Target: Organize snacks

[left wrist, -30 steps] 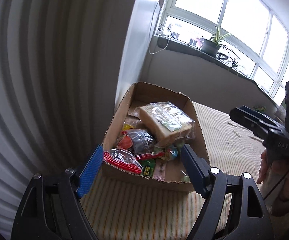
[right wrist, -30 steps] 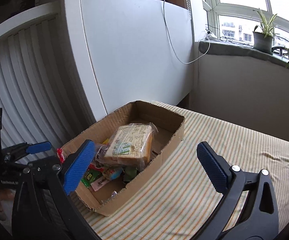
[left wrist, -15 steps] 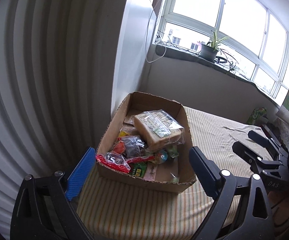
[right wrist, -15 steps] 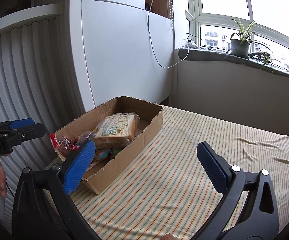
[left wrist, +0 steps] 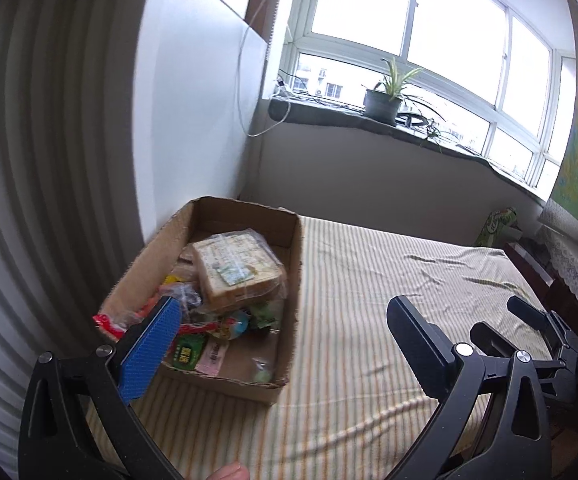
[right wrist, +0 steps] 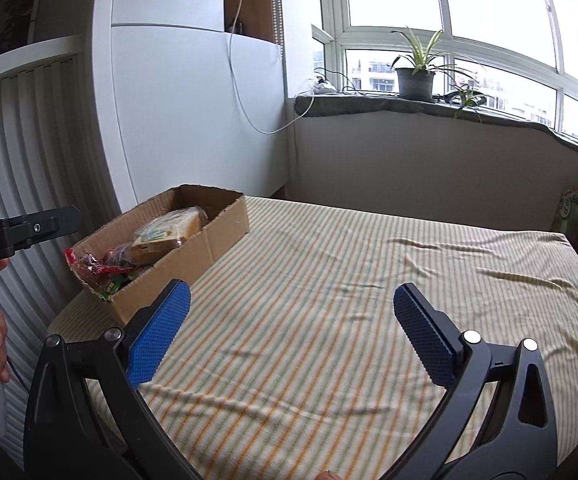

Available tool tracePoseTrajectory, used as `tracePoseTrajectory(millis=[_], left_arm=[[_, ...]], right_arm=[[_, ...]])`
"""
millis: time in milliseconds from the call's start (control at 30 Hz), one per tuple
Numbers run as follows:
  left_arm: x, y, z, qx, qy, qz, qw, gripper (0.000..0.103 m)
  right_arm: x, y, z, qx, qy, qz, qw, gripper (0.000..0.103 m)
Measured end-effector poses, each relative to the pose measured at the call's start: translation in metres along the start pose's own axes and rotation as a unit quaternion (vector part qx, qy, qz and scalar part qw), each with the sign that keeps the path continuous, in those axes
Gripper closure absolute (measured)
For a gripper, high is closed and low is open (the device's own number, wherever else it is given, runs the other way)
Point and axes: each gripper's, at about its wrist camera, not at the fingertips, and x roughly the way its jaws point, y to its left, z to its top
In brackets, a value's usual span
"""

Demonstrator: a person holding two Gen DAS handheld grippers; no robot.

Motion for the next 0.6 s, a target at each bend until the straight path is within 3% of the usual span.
tracePoseTrajectory(millis=[333,600], left_arm=[[0.032,-0.095,-0.007,0.057,0.027,-0.023,0.9978,0.001],[0.031,-0.114,-0.013,0.086,0.034,-0.018,0.9955,0.001]], right_arm=[[-0.041,-0.086,-0.013,0.023,-0.007,-0.100,0.995,0.000],[-0.065,-0.127,-0.012,0.058,-0.031,-0.131,0.989,0.000]])
